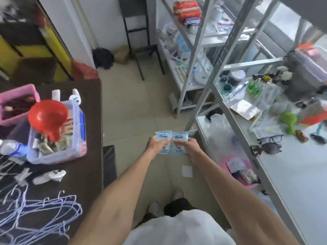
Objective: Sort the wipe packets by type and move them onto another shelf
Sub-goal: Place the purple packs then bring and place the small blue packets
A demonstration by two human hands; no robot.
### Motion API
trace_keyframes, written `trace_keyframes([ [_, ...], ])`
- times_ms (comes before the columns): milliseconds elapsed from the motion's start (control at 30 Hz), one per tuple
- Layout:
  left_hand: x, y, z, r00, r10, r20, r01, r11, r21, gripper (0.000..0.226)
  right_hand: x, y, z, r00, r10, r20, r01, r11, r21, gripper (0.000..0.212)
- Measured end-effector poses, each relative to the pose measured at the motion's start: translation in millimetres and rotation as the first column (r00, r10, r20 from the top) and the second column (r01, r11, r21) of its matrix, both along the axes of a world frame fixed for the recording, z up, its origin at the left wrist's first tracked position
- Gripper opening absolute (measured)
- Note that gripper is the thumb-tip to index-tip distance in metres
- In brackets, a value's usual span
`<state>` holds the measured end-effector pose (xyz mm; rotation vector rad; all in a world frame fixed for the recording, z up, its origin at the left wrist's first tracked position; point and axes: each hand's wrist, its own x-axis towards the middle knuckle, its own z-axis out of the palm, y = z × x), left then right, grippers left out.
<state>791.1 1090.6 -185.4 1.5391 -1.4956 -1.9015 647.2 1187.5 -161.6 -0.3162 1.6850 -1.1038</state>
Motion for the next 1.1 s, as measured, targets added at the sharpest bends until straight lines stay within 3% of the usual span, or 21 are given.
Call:
trace_keyframes([
  [133,6.9,-61.4,-9.2,0.999,0.015,0.033,-0.017,0.999,0.051,0.024,-7.5,-76.1,-22.6,0.995,0.091,0.040,-0.092,0.995,0.027,0.012],
  [233,0.7,-114.3,-12.3,0.996,-0.010,0.084,0.005,0.999,0.053,0.031,-19.6,-136.3,-40.0,0.989,0.115,0.093,-0.120,0.992,0.043,0.019],
  [300,-10.6,-154.4,-13.7,0.994,0.001,0.109,-0.006,0.999,0.041,0.030,-31.7,-178.7,-48.2,0.980,0.134,0.147,-0.138,0.990,0.012,0.024],
  [400,-33.5,-217.4,-7.3,0.982,0.076,0.170,-0.076,0.997,-0.004,0.033,-55.3,-242.6,-40.6,0.959,0.164,0.232,-0.157,0.986,-0.046,0.013],
  [500,-61.2,-280.6,6.6,0.977,0.114,0.180,-0.106,0.993,-0.054,0.017,-83.7,-308.0,-28.2,0.945,0.174,0.276,-0.154,0.984,-0.093,0.025],
  [633,-90.2,-352.2,16.0,0.979,0.142,0.148,-0.131,0.988,-0.082,0.008,-116.8,-382.8,-15.4,0.943,0.202,0.266,-0.180,0.978,-0.105,0.025],
  [800,-120.9,-445.8,9.9,0.974,0.172,0.147,-0.168,0.985,-0.042,0.023,-148.9,-476.5,-11.6,0.948,0.201,0.249,-0.185,0.979,-0.083,0.012],
  [967,-159.1,-560.3,0.2,0.985,0.161,0.063,-0.165,0.984,0.065,0.010,-182.7,-579.1,-17.7,0.973,0.149,0.178,-0.146,0.989,-0.027,0.010],
  [1100,-194.3,-655.1,-4.4,0.990,0.135,0.039,-0.138,0.983,0.118,0.033,-212.0,-659.1,-13.4,0.992,0.094,0.083,-0.095,0.995,0.012,0.013],
])
